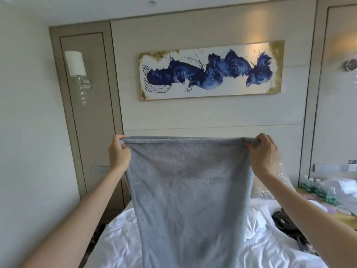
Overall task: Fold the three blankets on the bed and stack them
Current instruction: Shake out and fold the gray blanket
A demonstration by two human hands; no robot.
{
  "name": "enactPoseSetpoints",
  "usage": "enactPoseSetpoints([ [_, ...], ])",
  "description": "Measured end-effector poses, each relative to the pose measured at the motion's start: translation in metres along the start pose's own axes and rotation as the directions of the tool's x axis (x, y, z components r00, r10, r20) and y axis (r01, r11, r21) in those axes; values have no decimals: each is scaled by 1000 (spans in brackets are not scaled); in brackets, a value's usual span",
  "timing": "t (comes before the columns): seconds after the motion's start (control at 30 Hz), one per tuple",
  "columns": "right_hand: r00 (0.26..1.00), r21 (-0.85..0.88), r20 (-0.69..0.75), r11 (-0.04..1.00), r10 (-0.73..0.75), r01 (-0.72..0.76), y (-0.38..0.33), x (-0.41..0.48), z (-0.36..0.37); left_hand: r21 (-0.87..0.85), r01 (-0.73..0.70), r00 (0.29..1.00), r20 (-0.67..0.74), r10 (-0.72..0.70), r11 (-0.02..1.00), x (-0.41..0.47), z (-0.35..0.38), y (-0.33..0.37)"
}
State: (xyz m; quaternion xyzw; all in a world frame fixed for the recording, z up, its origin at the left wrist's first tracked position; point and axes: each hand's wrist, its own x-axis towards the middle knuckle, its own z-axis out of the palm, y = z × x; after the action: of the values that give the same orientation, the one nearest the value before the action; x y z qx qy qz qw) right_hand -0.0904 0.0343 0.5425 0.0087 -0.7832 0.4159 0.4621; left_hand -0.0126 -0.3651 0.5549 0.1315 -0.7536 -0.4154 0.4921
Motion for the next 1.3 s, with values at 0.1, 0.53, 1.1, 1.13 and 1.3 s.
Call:
enactPoseSetpoints([
  [0.1, 988, 64, -148, 996, -45, 55, -17, 8, -17, -41, -108, 993, -60, 105, 993, 16, -18, 25],
  [0.53, 948, -344, 307, 939, 82, 30, 119, -246, -69, 356, -196, 936, 346, 66, 914, -204, -93, -162],
  [1.1, 564, -411, 777, 904, 279, 119, 161, -518, -234, 748, -106, 676, 537, -504, 655, -542, -269, -251],
  [1.13, 567, -405, 775, 908, 280, 104, 159, -527, -248, 756, -125, 662, 546, -513, 642, -555, -280, -247],
  [1.3, 541, -384, 797, 916, 266, 114, 158, -573, -314, 778, -216, 602, 582, -547, 590, -616, -327, -226],
])
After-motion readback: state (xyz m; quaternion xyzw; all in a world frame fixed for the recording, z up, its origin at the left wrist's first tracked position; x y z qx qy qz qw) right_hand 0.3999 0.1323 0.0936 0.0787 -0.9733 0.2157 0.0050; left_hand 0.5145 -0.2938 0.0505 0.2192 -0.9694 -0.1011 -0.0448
